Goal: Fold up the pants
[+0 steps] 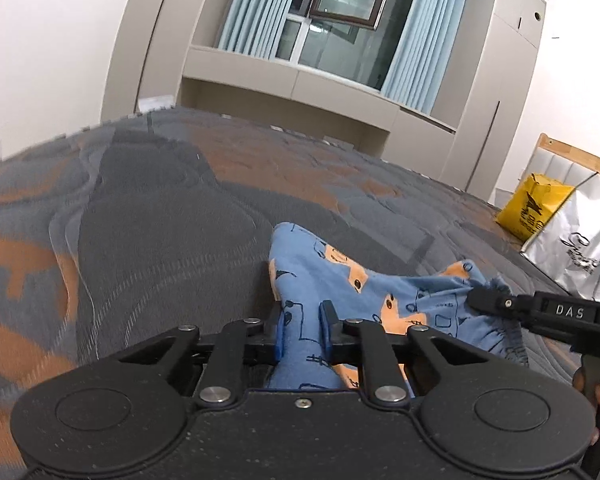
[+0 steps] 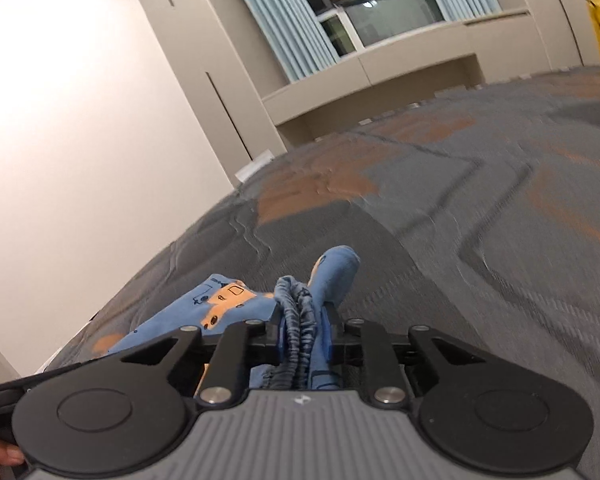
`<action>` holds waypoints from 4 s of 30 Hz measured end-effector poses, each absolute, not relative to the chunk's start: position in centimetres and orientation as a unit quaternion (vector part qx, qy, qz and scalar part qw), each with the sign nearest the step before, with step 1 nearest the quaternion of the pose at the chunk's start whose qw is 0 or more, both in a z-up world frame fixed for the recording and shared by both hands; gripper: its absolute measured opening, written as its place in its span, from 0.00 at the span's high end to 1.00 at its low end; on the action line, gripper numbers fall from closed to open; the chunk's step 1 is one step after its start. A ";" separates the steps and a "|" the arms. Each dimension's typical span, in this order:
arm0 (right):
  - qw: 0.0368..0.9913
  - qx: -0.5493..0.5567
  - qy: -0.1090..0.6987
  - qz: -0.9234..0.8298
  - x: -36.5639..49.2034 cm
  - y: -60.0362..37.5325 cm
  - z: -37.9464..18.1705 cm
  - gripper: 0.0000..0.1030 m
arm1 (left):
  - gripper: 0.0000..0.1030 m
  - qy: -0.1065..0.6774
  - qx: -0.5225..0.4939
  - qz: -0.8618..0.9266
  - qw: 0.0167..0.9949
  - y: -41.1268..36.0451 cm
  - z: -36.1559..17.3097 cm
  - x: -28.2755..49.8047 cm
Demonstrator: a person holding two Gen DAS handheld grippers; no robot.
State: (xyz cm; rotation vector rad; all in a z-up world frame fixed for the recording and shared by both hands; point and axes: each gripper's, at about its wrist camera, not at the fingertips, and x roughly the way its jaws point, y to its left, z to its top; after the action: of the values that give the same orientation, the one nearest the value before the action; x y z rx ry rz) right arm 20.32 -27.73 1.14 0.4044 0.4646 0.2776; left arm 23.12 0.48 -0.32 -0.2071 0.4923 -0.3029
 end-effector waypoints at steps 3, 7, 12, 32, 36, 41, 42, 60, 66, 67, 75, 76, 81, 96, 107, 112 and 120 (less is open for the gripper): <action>0.946 0.186 0.220 0.147 22.4 -26.9 2.1 0.82 | 0.82 0.227 -0.090 -0.139 0.960 0.7 0.6 24.6; 0.951 0.169 0.199 0.163 26.0 -25.3 3.4 0.82 | 0.82 0.207 -0.081 -0.113 0.968 1.5 1.6 26.9; 0.951 0.160 0.200 0.174 30.2 -23.6 3.0 0.82 | 0.82 0.237 -0.099 -0.084 0.963 3.0 0.4 29.9; 0.937 0.196 0.256 0.131 33.1 -24.9 -2.4 0.49 | 0.48 0.284 -0.113 -0.050 0.951 4.2 -3.0 31.6; 0.938 0.203 0.250 0.129 32.9 -25.2 -2.4 0.37 | 0.42 0.285 -0.110 -0.045 0.951 4.2 -3.0 31.7; 0.938 0.220 0.237 0.127 32.2 -25.8 -2.4 0.16 | 0.25 0.272 -0.111 -0.038 0.955 4.2 -2.1 30.7; 0.938 0.224 0.233 0.128 31.9 -25.9 -2.3 0.15 | 0.24 0.265 -0.111 -0.033 0.957 4.2 -1.7 30.3; 0.959 0.211 0.151 0.115 17.2 -26.1 0.6 0.00 | 0.01 0.217 -0.055 -0.029 0.974 1.1 1.9 17.1; 0.973 0.144 0.145 0.111 11.1 -23.9 1.3 0.00 | 0.01 0.188 -0.030 -0.044 0.981 1.2 1.6 11.7; 0.974 0.133 0.146 0.112 10.3 -23.5 1.4 0.00 | 0.01 0.185 -0.028 -0.041 0.982 1.3 1.5 10.9; 0.984 0.072 0.133 0.092 4.1 -20.9 1.2 0.00 | 0.01 0.165 -0.020 -0.032 0.986 2.2 0.2 5.7; 0.985 0.070 0.132 0.092 3.6 -20.9 1.1 0.00 | 0.01 0.165 -0.019 -0.033 0.986 2.3 0.0 5.3; 0.987 0.052 0.129 0.081 1.4 -20.0 0.5 0.00 | 0.01 0.164 -0.020 -0.029 0.986 2.8 -0.8 3.6; 0.984 0.050 0.153 0.070 0.1 -20.5 -0.8 0.00 | 0.01 0.185 -0.017 -0.038 0.982 3.2 -2.3 2.5; 0.984 0.053 0.154 0.075 0.4 -20.7 -0.8 0.00 | 0.01 0.188 -0.022 -0.036 0.981 3.2 -2.4 2.9; 0.984 0.051 0.155 0.076 0.4 -20.6 -0.9 0.00 | 0.01 0.189 -0.022 -0.037 0.981 3.2 -2.4 3.0; 0.984 0.051 0.155 0.076 0.4 -20.6 -0.9 0.00 | 0.01 0.192 -0.020 -0.038 0.981 3.0 -2.7 3.1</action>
State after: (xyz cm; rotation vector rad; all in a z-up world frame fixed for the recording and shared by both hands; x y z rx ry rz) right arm 0.43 -20.61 -0.86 0.1032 0.3118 0.1526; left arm 3.10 3.03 -2.66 -0.0395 0.3855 -0.0757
